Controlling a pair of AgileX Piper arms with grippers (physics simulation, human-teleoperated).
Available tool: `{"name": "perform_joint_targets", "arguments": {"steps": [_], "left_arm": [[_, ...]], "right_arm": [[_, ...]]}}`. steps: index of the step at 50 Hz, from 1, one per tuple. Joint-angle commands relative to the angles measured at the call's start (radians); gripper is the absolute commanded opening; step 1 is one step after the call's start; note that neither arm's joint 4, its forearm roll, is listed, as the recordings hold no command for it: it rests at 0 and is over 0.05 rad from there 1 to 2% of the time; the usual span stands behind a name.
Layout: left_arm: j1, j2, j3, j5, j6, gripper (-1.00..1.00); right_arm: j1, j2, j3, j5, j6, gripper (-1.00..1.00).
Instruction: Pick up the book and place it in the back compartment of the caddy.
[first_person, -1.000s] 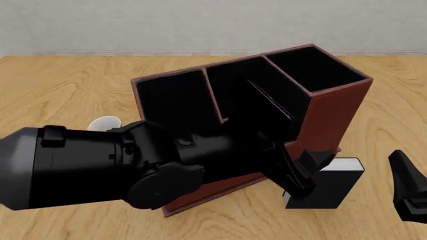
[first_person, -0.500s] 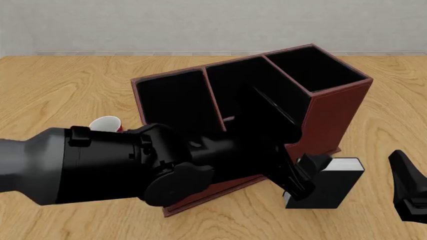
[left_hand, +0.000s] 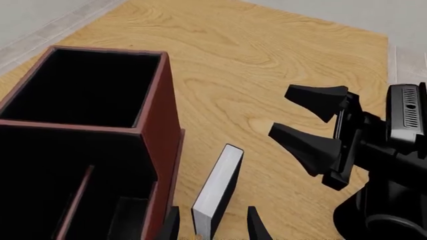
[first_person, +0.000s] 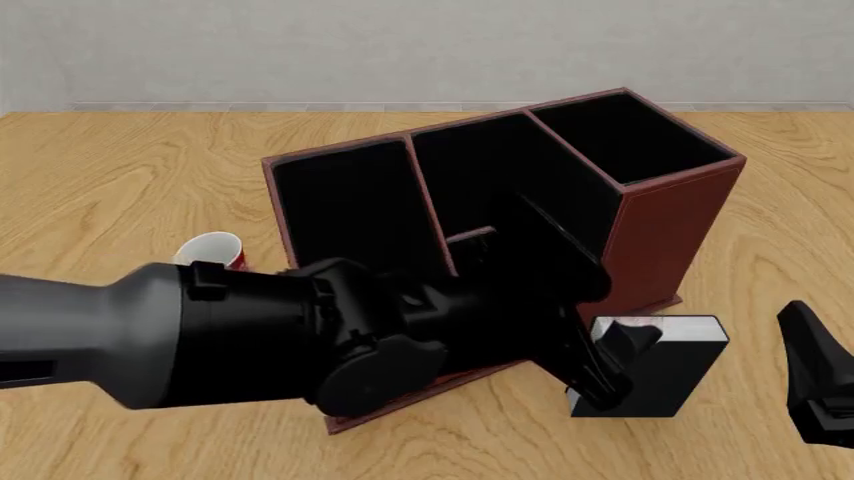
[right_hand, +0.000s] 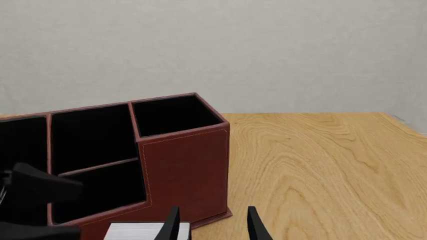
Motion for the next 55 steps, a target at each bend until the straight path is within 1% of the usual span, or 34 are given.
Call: {"name": "perform_joint_targets", "arguments": {"steps": [1,8,22,24,28,42,55], "left_arm": [[0.0,0.024,-0.007,0.001,-0.002,1.0],[0.002,0.038,-0.019,0.011,-0.025,1.0],[-0.011,0.066,-0.02,0.006,-0.027,1.0],[-0.008,0.064,-0.026,0.015,-0.031,1.0],[-0.007,0.073,-0.023,-0.003,-0.044,1.0],[0.007,0.098,-0.038,-0.001,-0.046,1.0],[0.002,0.132,-0.044,-0.012,-0.048,1.0]], "right_arm": [[0.0,-0.001,0.0,0.001,0.0,1.0],[0.0,0.0,0.0,0.001,0.0,1.0],[0.0,0.0,0.0,0.001,0.001,1.0],[0.0,0.0,0.0,0.001,0.001,1.0],[0.0,-0.001,0.0,0.001,0.0,1.0],[0.0,-0.001,0.0,0.001,0.0,1.0],[0.0,0.0,0.0,0.001,0.0,1.0]]}}
